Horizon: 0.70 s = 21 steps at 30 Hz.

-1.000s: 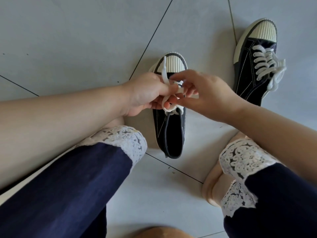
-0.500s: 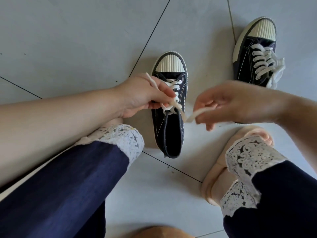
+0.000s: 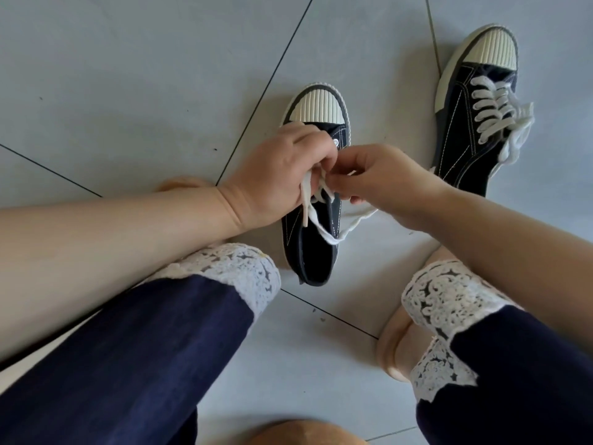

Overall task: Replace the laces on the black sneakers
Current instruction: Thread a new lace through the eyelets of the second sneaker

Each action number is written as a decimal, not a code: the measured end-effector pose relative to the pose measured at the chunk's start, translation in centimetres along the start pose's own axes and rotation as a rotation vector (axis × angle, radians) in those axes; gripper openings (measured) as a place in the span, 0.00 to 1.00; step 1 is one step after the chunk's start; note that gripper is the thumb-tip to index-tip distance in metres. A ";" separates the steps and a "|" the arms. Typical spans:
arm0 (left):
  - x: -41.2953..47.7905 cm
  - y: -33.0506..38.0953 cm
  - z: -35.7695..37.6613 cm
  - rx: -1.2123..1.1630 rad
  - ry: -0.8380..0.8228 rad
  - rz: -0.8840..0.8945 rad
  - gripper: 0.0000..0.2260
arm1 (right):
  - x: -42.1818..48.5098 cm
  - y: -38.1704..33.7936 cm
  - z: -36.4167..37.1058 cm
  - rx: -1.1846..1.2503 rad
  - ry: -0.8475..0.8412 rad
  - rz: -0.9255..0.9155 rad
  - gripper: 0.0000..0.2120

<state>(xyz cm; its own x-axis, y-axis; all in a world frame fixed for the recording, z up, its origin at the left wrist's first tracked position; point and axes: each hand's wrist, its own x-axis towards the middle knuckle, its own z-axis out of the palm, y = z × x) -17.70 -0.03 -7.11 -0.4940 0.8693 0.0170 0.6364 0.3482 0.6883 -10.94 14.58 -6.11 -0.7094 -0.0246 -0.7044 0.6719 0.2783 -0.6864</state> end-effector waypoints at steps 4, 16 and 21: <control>-0.1 -0.2 -0.2 -0.021 0.049 -0.056 0.03 | 0.3 0.4 -0.5 0.216 -0.081 0.061 0.07; -1.0 -0.7 0.3 -0.190 0.122 -0.418 0.07 | 0.1 0.0 -0.3 0.149 0.171 0.073 0.05; -1.5 -0.8 0.1 -0.181 0.062 -0.428 0.07 | -1.0 -0.8 -0.5 -0.457 0.442 -0.270 0.04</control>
<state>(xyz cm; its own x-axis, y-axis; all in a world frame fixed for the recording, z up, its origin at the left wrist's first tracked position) -17.40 -1.60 -7.70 -0.7279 0.6359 -0.2566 0.2562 0.5993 0.7584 -10.83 14.85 -4.76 -0.9245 0.2171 -0.3132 0.3715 0.6963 -0.6141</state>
